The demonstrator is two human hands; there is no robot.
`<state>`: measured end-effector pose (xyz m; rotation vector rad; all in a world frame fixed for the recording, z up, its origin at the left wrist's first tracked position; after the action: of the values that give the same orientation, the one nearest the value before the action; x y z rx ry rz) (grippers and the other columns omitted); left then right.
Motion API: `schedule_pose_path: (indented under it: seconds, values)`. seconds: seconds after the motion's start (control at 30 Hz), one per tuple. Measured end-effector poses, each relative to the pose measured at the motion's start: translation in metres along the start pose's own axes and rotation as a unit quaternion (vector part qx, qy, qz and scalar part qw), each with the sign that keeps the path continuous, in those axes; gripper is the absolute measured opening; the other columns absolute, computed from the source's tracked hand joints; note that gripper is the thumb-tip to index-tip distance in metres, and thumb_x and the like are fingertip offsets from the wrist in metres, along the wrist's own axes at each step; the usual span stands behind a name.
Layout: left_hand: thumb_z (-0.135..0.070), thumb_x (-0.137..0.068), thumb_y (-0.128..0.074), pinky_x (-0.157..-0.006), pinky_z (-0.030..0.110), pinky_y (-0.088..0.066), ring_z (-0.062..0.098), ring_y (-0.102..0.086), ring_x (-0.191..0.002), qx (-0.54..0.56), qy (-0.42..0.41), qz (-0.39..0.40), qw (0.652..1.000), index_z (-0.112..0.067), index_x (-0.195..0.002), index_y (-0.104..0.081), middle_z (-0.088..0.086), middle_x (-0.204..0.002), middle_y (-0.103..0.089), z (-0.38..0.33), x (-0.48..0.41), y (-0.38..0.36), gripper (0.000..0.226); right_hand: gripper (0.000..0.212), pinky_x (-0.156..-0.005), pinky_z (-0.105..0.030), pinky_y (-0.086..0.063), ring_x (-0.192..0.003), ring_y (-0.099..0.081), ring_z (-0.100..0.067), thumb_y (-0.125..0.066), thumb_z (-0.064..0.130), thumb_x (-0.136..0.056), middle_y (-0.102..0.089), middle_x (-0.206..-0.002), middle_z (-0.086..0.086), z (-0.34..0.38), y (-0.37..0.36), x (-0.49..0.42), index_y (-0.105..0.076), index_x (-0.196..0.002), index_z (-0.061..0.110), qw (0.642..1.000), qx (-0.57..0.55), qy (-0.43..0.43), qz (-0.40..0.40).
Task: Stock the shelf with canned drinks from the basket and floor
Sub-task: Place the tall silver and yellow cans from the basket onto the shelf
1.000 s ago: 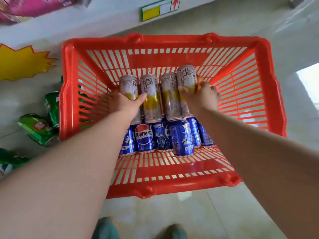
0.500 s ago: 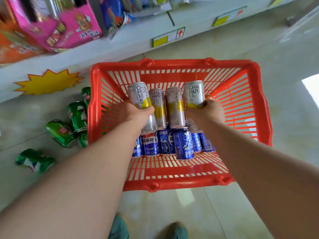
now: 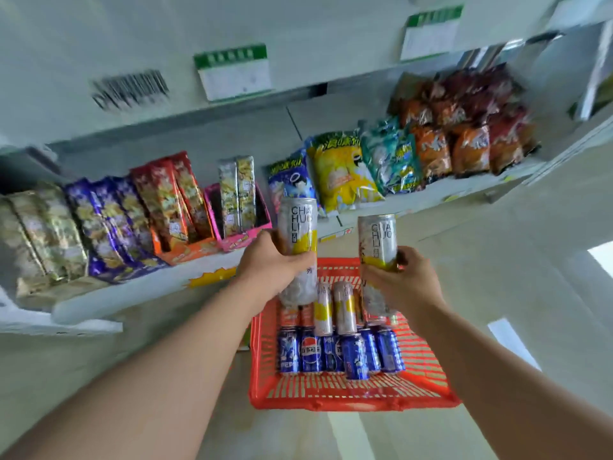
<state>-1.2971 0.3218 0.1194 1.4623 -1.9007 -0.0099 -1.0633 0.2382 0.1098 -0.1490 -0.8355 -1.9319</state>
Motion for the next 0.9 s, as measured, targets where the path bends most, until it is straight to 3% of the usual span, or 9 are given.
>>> schedule_pose_path:
  seconds: [0.07,0.17,0.23,0.3,0.43,0.53,0.63,0.8,0.9]
  values:
    - [-0.036,-0.071,-0.078,-0.08,0.034,-0.053,0.015,-0.062,-0.089,0.005,-0.034,0.0,0.999,-0.024,-0.097,-0.055,-0.004,-0.097,-0.064,-0.036,0.023,0.029,0.037,0.028,-0.045,-0.02,-0.049,-0.056,-0.059,-0.009,-0.081,0.028,-0.074,-0.066,-0.074,0.005,0.04,0.013,0.02,-0.062,-0.095,0.022,1.0,-0.01,0.02,0.018]
    - [-0.039,-0.066,-0.077,-0.076,0.035,-0.055,0.014,-0.063,-0.083,0.003,-0.062,-0.023,0.998,-0.025,-0.09,-0.058,-0.002,-0.09,-0.066,-0.081,0.062,0.073,0.034,0.033,-0.054,-0.023,-0.055,-0.068,-0.066,-0.013,-0.081,0.025,-0.074,-0.07,-0.084,0.002,0.101,0.036,0.05,-0.061,-0.101,0.023,0.998,-0.023,0.051,0.035]
    - [-0.044,-0.058,-0.076,-0.072,0.036,-0.057,0.015,-0.066,-0.079,0.02,-0.072,-0.029,0.997,-0.024,-0.09,-0.062,0.0,-0.086,-0.068,-0.108,0.089,0.098,0.04,0.032,-0.052,-0.025,-0.053,-0.065,-0.065,-0.017,-0.081,0.022,-0.074,-0.071,-0.084,-0.003,0.141,0.052,0.071,-0.062,-0.099,0.018,0.996,-0.03,0.068,0.045]
    - [-0.037,-0.065,-0.077,-0.063,0.029,-0.054,0.013,-0.065,-0.071,0.036,-0.09,-0.023,0.995,-0.023,-0.085,-0.064,0.001,-0.079,-0.069,-0.137,0.116,0.121,0.027,0.03,-0.051,-0.027,-0.053,-0.064,-0.062,-0.018,-0.081,0.019,-0.075,-0.07,-0.08,-0.006,0.181,0.064,0.093,-0.063,-0.098,0.015,0.993,-0.035,0.09,0.064]
    - [-0.029,-0.072,-0.075,-0.069,0.03,-0.052,0.016,-0.065,-0.077,0.049,-0.148,-0.031,0.987,-0.022,-0.085,-0.063,0.002,-0.083,-0.069,-0.193,0.155,0.175,0.02,0.028,-0.064,-0.04,-0.059,-0.071,-0.068,-0.022,-0.079,0.012,-0.074,-0.073,-0.084,-0.008,0.258,0.08,0.126,-0.066,-0.099,0.015,0.984,-0.04,0.151,0.084]
    - [-0.034,-0.065,-0.076,-0.07,0.033,-0.052,0.018,-0.064,-0.074,0.077,-0.176,-0.074,0.979,-0.02,-0.084,-0.062,0.003,-0.081,-0.067,-0.221,0.17,0.228,0.028,0.028,-0.055,-0.03,-0.053,-0.068,-0.067,-0.019,-0.079,0.012,-0.074,-0.071,-0.085,-0.01,0.308,0.075,0.143,-0.066,-0.099,0.015,0.976,-0.056,0.19,0.092]
    - [-0.03,-0.072,-0.073,-0.062,0.029,-0.05,0.016,-0.062,-0.072,0.118,-0.185,-0.121,0.968,-0.019,-0.088,-0.058,0.001,-0.081,-0.065,-0.231,0.176,0.276,0.024,0.026,-0.055,-0.027,-0.054,-0.07,-0.07,-0.019,-0.078,0.012,-0.076,-0.07,-0.089,-0.009,0.35,0.053,0.153,-0.066,-0.099,0.015,0.967,-0.098,0.215,0.097]
    - [-0.027,-0.073,-0.071,-0.056,0.025,-0.046,0.014,-0.061,-0.064,0.134,-0.188,-0.178,0.957,-0.017,-0.091,-0.058,0.003,-0.078,-0.065,-0.217,0.174,0.334,0.024,0.033,-0.048,-0.016,-0.051,-0.059,-0.068,-0.003,-0.076,0.012,-0.079,-0.069,-0.089,-0.004,0.404,-0.006,0.17,-0.064,-0.109,0.011,0.951,-0.142,0.243,0.127]
    - [-0.027,-0.073,-0.073,-0.059,0.026,-0.047,0.013,-0.062,-0.072,0.116,-0.176,-0.192,0.959,-0.021,-0.093,-0.056,0.0,-0.085,-0.065,-0.196,0.172,0.354,0.027,0.038,-0.048,-0.014,-0.05,-0.06,-0.068,-0.003,-0.077,0.012,-0.078,-0.067,-0.089,-0.003,0.422,-0.034,0.177,-0.062,-0.113,0.009,0.946,-0.151,0.254,0.135]
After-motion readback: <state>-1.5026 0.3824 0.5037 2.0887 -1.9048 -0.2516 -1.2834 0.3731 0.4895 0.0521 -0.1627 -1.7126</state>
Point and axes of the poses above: each hand's wrist, its own x-axis away from the middle knuckle, its own y-axis out of the back of the hand, z = x × y, the point moved 10 cm from there along -x, towards the middle knuckle
